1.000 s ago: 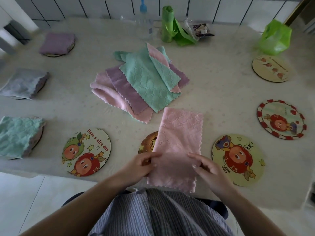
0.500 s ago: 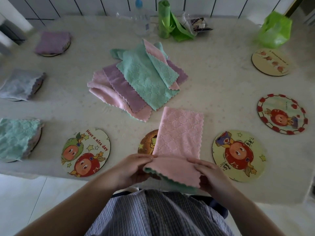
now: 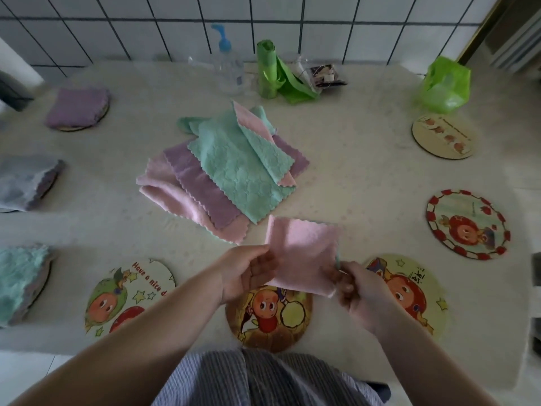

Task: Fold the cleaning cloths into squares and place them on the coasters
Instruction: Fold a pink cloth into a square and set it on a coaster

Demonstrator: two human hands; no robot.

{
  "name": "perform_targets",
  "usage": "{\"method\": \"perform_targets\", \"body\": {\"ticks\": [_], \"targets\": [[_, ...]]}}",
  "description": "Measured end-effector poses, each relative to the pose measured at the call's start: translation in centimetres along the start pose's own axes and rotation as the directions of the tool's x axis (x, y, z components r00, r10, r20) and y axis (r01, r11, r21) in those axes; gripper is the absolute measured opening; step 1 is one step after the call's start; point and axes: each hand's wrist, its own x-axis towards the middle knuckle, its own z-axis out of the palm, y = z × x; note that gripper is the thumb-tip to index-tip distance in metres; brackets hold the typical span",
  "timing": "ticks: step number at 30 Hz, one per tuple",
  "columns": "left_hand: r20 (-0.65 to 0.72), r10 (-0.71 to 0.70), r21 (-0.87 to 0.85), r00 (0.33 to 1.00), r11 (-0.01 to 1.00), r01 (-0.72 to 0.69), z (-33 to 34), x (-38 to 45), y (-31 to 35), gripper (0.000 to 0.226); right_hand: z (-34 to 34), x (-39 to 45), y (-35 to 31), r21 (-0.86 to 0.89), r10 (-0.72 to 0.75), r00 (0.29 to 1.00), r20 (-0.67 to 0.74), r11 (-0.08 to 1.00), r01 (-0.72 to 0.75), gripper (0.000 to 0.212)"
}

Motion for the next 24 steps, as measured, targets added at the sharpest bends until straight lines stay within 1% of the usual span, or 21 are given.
{"method": "perform_targets", "body": {"ticks": [2,3,4,5,6,7,8,9,10,11,13,14,16,17,18,19,21,22,23,24], "targets": [[-0.074,0.032,0.130,0.997,0.991,-0.023,0.1,0.9,0.0,0.014,-0.1,0.6,-0.1,-0.132,-0.042,0.999,0.018,0.990,0.044,0.018],[-0.104,0.058,0.200,0.993,0.979,-0.036,0.1,1.3,-0.2,0.015,-0.2,0.9,-0.1,-0.257,-0.091,0.995,0.028,0.962,0.095,0.022],[-0.138,0.097,0.289,0.986,0.956,-0.054,0.0,1.7,-0.3,0.016,-0.5,1.2,-0.1,-0.423,-0.165,0.985,0.047,0.890,0.170,0.027],[-0.168,0.156,0.403,0.973,0.912,-0.077,0.0,1.9,-0.4,0.017,-0.7,1.4,0.0,-0.592,-0.248,0.965,0.080,0.767,0.246,0.028],[-0.183,0.232,0.538,0.955,0.837,-0.100,-0.2,2.0,-0.4,0.016,-0.9,1.8,0.0,-0.730,-0.328,0.938,0.114,0.613,0.303,0.026],[-0.173,0.310,0.657,0.935,0.744,-0.125,-0.2,2.2,-0.4,0.014,-1.0,2.2,0.1,-0.820,-0.402,0.904,0.145,0.462,0.338,0.022],[-0.142,0.376,0.734,0.916,0.661,-0.157,-0.3,2.3,-0.4,0.013,-1.0,2.4,0.1,-0.863,-0.458,0.871,0.177,0.353,0.361,0.020],[-0.109,0.424,0.774,0.899,0.604,-0.191,-0.3,2.5,-0.4,0.013,-1.0,2.5,0.0,-0.872,-0.503,0.841,0.199,0.300,0.386,0.021],[-0.083,0.459,0.790,0.884,0.572,-0.223,-0.4,2.8,-0.6,0.011,-1.0,2.5,0.1,-0.869,-0.540,0.815,0.212,0.277,0.410,0.022],[-0.062,0.493,0.790,0.868,0.556,-0.259,-0.4,3.0,-0.7,0.012,-0.8,2.5,0.1,-0.857,-0.576,0.787,0.220,0.272,0.438,0.024],[0.005,0.561,0.791,0.828,0.504,-0.346,-0.4,3.2,-0.7,0.022,-0.4,2.6,0.1,-0.834,-0.601,0.767,0.224,0.289,0.470,0.035],[0.065,0.580,0.807,0.812,0.448,-0.385,-0.5,3.3,-0.6,0.026,-0.3,2.7,0.1,-0.828,-0.597,0.768,0.232,0.292,0.478,0.040],[0.205,0.580,0.848,0.788,0.296,-0.439,-0.7,3.6,-0.4,0.026,0.0,3.3,0.1,-0.827,-0.584,0.763,0.277,0.260,0.499,0.047],[0.253,0.568,0.866,0.783,0.229,-0.446,-0.7,3.8,-0.4,0.022,0.0,3.6,0.2,-0.824,-0.584,0.750,0.311,0.228,0.519,0.048],[0.272,0.563,0.878,0.780,0.187,-0.441,-0.8,4.0,-0.4,0.020,0.0,3.8,0.2,-0.823,-0.587,0.737,0.333,0.199,0.531,0.047],[0.268,0.578,0.884,0.771,0.171,-0.435,-0.9,4.1,-0.3,0.021,0.0,4.0,0.2,-0.816,-0.604,0.714,0.354,0.172,0.551,0.044],[0.232,0.642,0.872,0.730,0.196,-0.449,-0.8,4.2,-0.3,0.024,0.0,4.2,0.2,-0.792,-0.646,0.655,0.392,0.126,0.598,0.038],[0.221,0.667,0.858,0.711,0.214,-0.467,-0.8,4.2,-0.3,0.026,0.0,4.4,0.1,-0.785,-0.659,0.638,0.398,0.114,0.608,0.038],[0.215,0.676,0.849,0.704,0.226,-0.477,-0.7,4.3,-0.2,0.028,0.0,4.5,0.1,-0.786,-0.664,0.634,0.396,0.112,0.608,0.039],[0.214,0.672,0.850,0.709,0.230,-0.474,-0.7,4.4,-0.2,0.030,0.0,4.6,0.0,-0.795,-0.660,0.646,0.385,0.119,0.595,0.040]]}}
